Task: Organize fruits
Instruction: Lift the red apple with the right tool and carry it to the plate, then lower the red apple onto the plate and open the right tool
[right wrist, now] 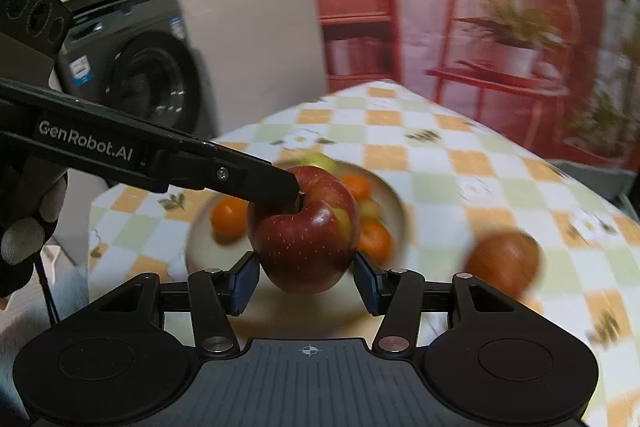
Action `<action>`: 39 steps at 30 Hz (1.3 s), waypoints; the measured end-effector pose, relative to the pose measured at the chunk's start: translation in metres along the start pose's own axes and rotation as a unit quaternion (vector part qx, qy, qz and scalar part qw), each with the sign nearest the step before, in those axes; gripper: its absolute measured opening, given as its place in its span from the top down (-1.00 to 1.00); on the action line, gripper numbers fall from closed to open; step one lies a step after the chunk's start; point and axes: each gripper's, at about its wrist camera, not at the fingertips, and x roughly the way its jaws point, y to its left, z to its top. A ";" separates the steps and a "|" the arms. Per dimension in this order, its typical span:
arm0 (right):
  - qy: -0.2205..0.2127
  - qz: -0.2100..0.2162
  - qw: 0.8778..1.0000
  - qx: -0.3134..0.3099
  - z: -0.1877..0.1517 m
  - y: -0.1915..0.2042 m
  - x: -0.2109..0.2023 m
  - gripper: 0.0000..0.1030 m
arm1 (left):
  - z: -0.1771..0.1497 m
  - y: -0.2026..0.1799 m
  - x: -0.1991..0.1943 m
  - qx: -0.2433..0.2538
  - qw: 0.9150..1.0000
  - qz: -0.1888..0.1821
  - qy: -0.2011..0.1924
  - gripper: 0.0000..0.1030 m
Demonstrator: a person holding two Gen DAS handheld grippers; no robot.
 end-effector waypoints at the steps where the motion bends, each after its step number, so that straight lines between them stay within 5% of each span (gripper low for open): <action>1: 0.002 0.007 1.000 -0.006 0.009 0.003 0.009 0.07 | 0.003 0.008 -0.003 -0.008 1.000 0.007 -0.004 0.40; 9: 0.028 0.028 0.998 -0.056 0.045 0.027 0.062 0.07 | 0.015 0.054 -0.009 -0.057 0.998 0.034 -0.002 0.41; 20: 0.056 0.022 0.996 -0.060 0.034 0.030 0.082 0.07 | 0.004 0.075 0.005 -0.067 0.997 0.036 0.030 0.44; 39: 0.065 0.019 0.998 -0.016 0.019 0.017 0.088 0.13 | 0.003 0.060 0.021 -0.009 0.996 0.083 0.043 0.37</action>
